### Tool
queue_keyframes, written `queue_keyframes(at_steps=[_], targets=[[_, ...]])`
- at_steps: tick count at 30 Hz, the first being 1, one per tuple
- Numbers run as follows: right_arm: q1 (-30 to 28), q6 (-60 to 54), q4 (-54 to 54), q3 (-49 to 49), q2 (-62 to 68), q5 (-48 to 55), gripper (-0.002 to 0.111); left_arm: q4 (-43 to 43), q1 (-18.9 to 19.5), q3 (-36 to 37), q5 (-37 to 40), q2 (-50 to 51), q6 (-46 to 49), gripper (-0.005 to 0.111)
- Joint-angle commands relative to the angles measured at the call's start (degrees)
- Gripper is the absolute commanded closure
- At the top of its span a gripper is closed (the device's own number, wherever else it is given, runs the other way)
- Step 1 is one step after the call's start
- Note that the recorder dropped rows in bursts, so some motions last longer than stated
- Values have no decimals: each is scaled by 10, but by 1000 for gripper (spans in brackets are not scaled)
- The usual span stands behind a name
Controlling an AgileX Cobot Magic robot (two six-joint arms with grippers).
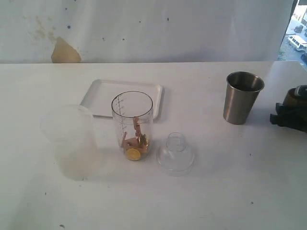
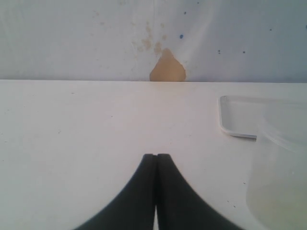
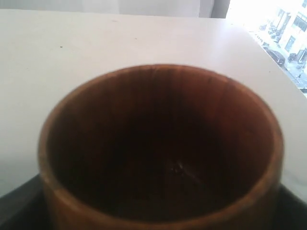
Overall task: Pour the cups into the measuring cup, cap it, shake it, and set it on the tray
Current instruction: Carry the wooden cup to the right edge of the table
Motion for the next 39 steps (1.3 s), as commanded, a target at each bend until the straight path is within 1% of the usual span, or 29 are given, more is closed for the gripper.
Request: queue_keyframes(at_steps=[1, 10, 15, 26, 29, 32, 33, 36, 38, 39], targets=[[-2, -2, 24, 3, 13, -26, 108, -7, 1, -1, -1, 3, 0, 3], [-2, -1, 29, 3, 29, -29, 108, -7, 1, -1, -1, 3, 0, 3], [-2, 14, 19, 3, 42, -54, 108, -7, 1, -1, -1, 3, 0, 3], [-2, 17, 23, 3, 43, -54, 108, -7, 1, -1, -1, 3, 0, 3], [-2, 12, 23, 3, 43, -54, 98, -7, 1, -1, -1, 3, 0, 3], [-2, 12, 23, 3, 43, -51, 78, -7, 1, -1, -1, 3, 0, 3], [-2, 12, 23, 3, 43, -51, 66, -7, 1, -1, -1, 3, 0, 3], [-2, 4, 24, 3, 43, -51, 39, -7, 1, -1, -1, 3, 0, 3], [-2, -8, 34, 2, 43, -51, 25, -7, 1, -1, -1, 3, 0, 3], [-2, -13, 34, 2, 43, -51, 21, -7, 1, -1, -1, 3, 0, 3]])
